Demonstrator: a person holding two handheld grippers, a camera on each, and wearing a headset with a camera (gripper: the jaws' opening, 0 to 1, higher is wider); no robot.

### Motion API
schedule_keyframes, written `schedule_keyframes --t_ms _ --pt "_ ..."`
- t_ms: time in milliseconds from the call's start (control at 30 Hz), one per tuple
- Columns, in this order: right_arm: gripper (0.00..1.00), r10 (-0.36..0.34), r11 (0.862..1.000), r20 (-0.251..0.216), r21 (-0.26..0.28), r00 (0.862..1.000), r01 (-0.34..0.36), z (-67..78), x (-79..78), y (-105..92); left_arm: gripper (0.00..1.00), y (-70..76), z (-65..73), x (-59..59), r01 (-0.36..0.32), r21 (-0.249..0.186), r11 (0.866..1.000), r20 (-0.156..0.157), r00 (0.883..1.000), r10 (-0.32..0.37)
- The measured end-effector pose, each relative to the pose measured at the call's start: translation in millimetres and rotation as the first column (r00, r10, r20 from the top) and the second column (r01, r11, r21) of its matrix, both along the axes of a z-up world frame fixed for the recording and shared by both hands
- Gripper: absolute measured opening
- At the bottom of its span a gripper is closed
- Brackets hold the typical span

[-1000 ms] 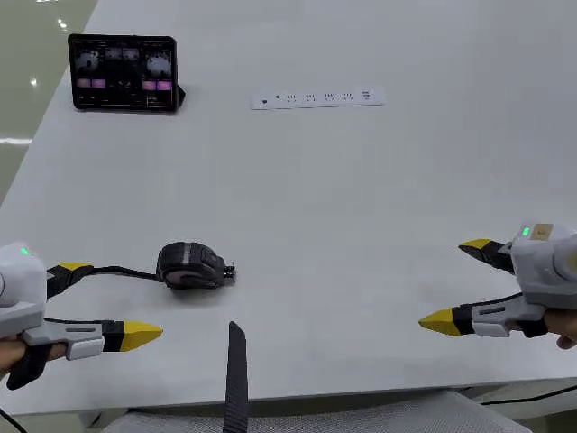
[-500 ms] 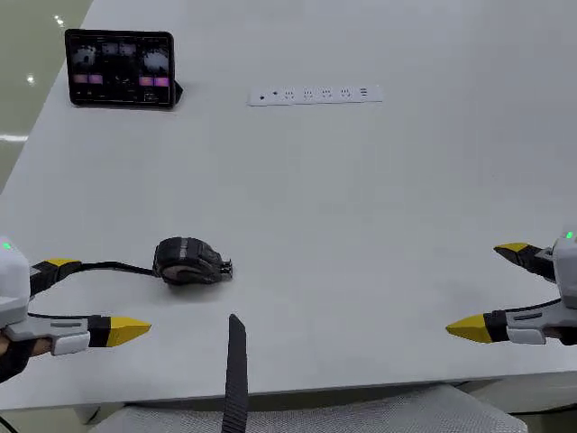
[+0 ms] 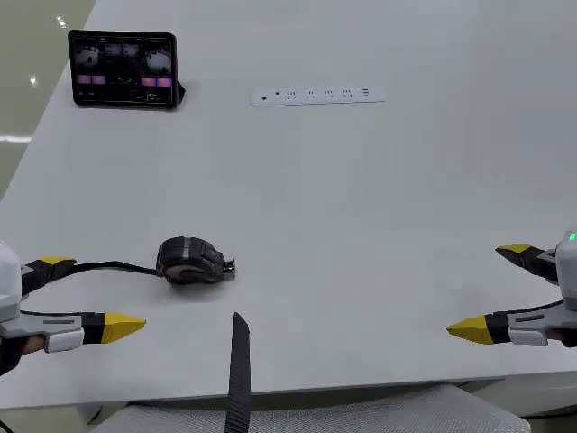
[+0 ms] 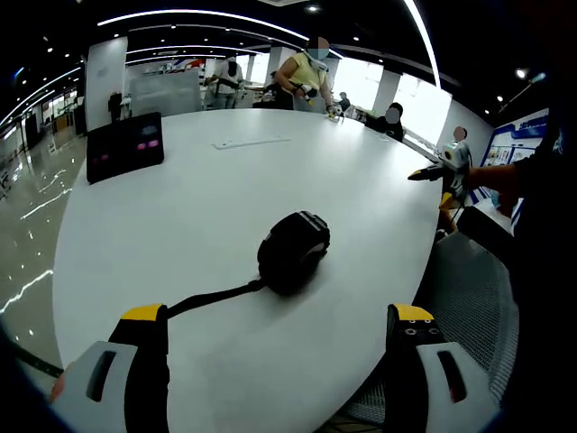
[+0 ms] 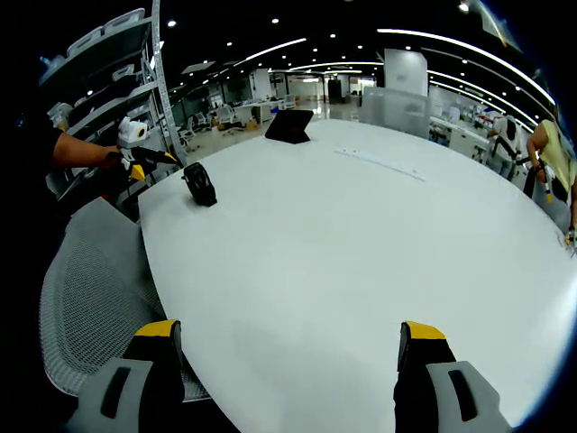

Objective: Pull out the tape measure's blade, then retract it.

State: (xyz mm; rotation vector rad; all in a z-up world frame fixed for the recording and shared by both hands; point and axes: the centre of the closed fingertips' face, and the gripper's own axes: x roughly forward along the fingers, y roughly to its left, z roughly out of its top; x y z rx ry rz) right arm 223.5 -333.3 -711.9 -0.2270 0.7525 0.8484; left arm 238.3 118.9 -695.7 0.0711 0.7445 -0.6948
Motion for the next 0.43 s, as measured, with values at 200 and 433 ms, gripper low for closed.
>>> schedule_keyframes --t_ms 200,433 --pt "0.99 0.004 1.0 0.004 -0.001 1.0 -0.004 2.9 -0.9 0.2 0.99 0.6 2.5 -0.9 0.001 0.005 1.0 0.012 1.0 -0.001" --pt "0.99 0.001 1.0 0.01 0.012 1.0 -0.001 4.7 -1.1 3.5 0.99 1.6 3.8 -4.7 0.005 0.012 1.0 0.017 1.0 -0.005"
